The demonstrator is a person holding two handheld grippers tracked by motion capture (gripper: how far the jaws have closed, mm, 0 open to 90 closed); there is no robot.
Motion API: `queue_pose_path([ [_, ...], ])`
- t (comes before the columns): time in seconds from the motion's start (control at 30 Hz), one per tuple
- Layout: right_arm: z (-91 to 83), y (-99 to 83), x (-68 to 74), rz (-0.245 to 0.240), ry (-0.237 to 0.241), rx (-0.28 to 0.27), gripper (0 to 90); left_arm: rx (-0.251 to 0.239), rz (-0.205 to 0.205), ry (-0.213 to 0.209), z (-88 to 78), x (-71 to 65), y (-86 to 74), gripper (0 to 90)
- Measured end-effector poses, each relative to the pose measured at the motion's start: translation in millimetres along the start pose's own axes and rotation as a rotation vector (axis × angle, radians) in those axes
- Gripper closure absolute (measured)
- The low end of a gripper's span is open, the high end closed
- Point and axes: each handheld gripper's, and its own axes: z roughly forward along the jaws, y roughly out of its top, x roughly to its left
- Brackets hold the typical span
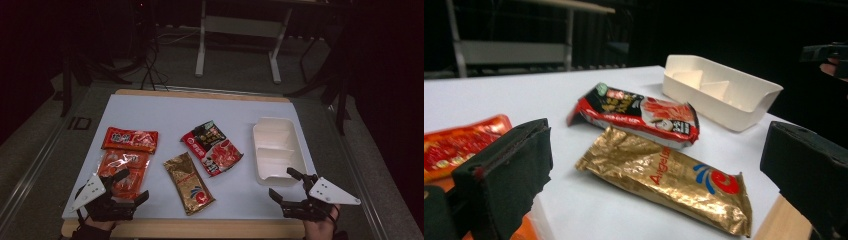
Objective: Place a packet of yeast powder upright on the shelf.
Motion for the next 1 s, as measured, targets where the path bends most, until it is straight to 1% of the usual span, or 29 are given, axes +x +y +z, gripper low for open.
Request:
queue_pose_path([
  [0.1, 2.7, -2.3, -2.1, 0.022, 0.029, 0.018, 11.4, 0.014, 0.005, -0.006, 0.7, -1.1, 0.2, 0.8],
  [0.17, 3.3, -2.6, -2.6, 0.026, 0.033, 0.02, 11.4, 0.014, 0.005, -0.006, 0.7, -1.1, 0.2, 0.8],
  [0.2, 3.6, -2.2, -2.2, 0.016, 0.028, 0.022, 11.1, 0.005, 0.013, -0.028, 0.2, -0.4, 0.0, 0.8],
  [0.23, 3.8, -2.0, -2.1, 0.021, 0.035, 0.021, 10.7, 0.002, 0.013, -0.024, -0.3, 0.5, -0.4, 0.8],
  [0.3, 4.6, -2.1, -1.7, 0.022, 0.032, 0.016, 10.7, 0.002, 0.013, -0.024, -0.3, 0.5, -0.4, 0.8],
  [0.33, 7.8, -2.0, -0.2, 0.038, 0.011, 0.023, 10.2, 0.01, 0.0, -0.018, -1.0, 1.6, -1.0, 0.8],
  [0.37, 9.0, -2.4, 0.4, 0.04, 0.016, 0.019, 10.2, 0.018, 0.01, -0.016, -1.3, 0.6, -0.4, 0.8],
  [0.43, 10.7, -1.8, 3.2, 0.002, 0.011, 0.024, 10.3, 0.02, 0.015, -0.031, -1.5, -1.8, 1.7, 0.8],
  [0.5, 11.4, 0.3, 5.1, -0.016, 0.014, 0.03, 13.4, 0.044, 0.036, -0.037, -0.3, -4.9, 3.4, 0.8],
  [0.57, 10.4, 1.7, 7.4, -0.015, 0.033, 0.018, 14.3, 0.055, 0.029, -0.049, 1.8, -6.7, 3.4, 0.8],
  [0.63, 9.2, 3.3, 9.9, -0.028, 0.02, 0.007, 12.5, 0.075, 0.037, -0.051, 4.0, -7.9, 3.3, 0.8],
  [0.67, 9.2, 3.3, 9.9, -0.028, 0.02, 0.007, 12.5, 0.075, 0.037, -0.051, 4.0, -7.9, 3.3, 0.8],
  [0.7, 8.1, 4.9, 10.9, -0.026, 0.015, -0.002, 10.1, 0.078, 0.03, -0.055, 5.4, -8.6, 3.9, 0.8],
  [0.77, 7.9, 5.4, 11.3, -0.028, 0.021, -0.003, 9.6, 0.081, 0.042, -0.056, 6.3, -10.1, 5.3, 0.8],
  [0.83, 7.3, 6.3, 11.1, -0.016, 0.034, -0.014, 9.2, 0.083, 0.047, -0.063, 7.2, -11.5, 7.0, 0.8],
  [0.87, 7.0, 6.8, 10.8, -0.013, 0.043, -0.015, 9.1, 0.08, 0.053, -0.058, 7.8, -12.5, 8.2, 0.8],
  [0.9, 6.8, 7.7, 11.1, -0.013, 0.033, -0.014, 9.1, 0.081, 0.057, -0.064, 8.6, -12.7, 9.5, 0.9],
  [0.93, 6.7, 8.2, 11.5, -0.008, 0.033, -0.019, 9.0, 0.082, 0.066, -0.062, 9.9, -12.8, 11.0, 1.4],
  [1.0, 6.4, 9.4, 12.3, -0.018, 0.038, -0.026, 8.2, 0.091, 0.078, -0.063, 13.0, -12.8, 15.0, 1.4],
])
